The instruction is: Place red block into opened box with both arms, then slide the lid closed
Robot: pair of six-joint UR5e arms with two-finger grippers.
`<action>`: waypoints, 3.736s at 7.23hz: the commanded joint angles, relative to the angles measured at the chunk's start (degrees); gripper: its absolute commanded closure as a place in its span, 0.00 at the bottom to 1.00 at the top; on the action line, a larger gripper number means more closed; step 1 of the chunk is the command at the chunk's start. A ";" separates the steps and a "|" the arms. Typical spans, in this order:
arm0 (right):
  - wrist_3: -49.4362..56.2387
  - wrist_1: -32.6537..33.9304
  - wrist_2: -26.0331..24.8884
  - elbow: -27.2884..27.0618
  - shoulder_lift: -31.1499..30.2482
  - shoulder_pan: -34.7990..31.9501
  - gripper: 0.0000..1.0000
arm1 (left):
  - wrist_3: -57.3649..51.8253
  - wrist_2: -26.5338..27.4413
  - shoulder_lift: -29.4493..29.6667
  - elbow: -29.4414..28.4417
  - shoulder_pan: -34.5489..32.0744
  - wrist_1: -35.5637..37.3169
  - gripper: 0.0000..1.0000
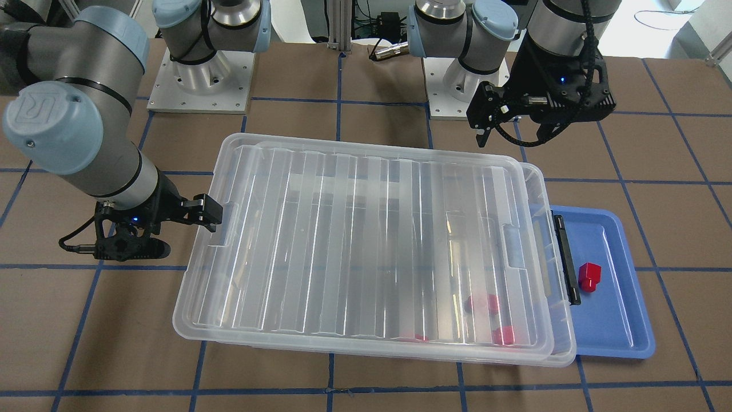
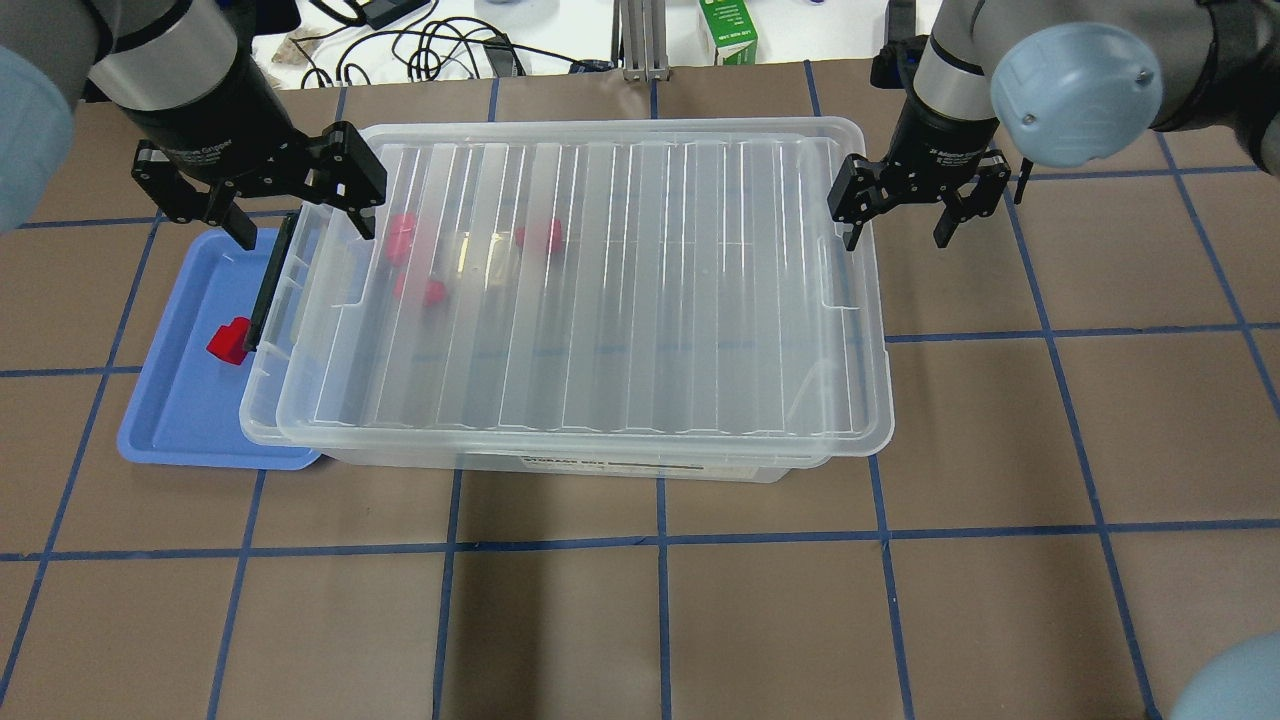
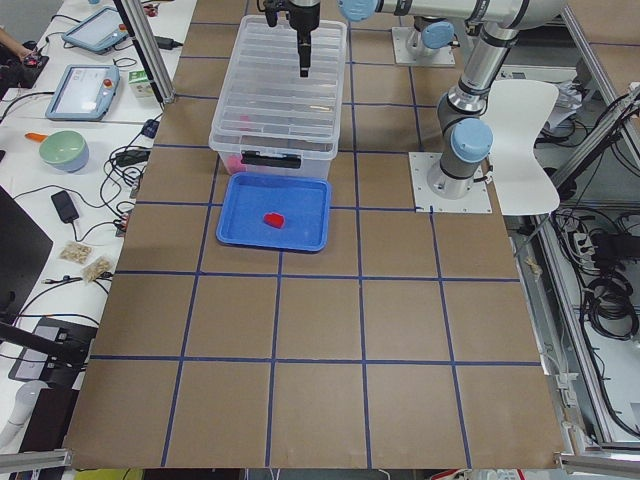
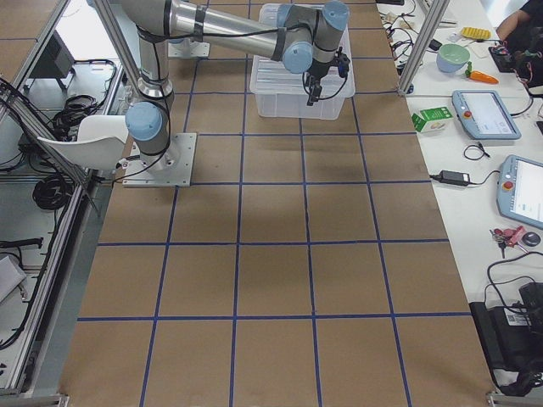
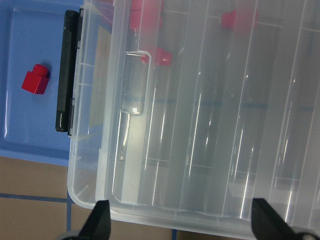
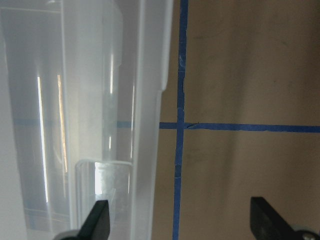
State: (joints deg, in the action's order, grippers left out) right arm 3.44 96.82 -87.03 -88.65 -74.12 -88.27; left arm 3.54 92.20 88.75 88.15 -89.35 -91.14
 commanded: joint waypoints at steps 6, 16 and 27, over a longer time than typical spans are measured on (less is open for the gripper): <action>0.43 0.03 -0.33 0.32 2.05 2.13 0.00 | -0.20 -0.09 -0.07 -1.05 1.72 -3.08 0.00; 11.58 -0.06 -2.88 1.11 2.14 10.31 0.00 | -0.20 -0.09 -0.16 -1.14 2.16 -3.25 0.00; 18.98 -0.41 -4.99 1.02 2.14 16.99 0.00 | -3.77 -0.61 -0.42 -1.58 5.12 -3.34 0.00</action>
State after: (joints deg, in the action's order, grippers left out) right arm 22.44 96.49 -92.00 -87.60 -71.98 -71.71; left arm 2.47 92.03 88.42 86.94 -86.54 -94.45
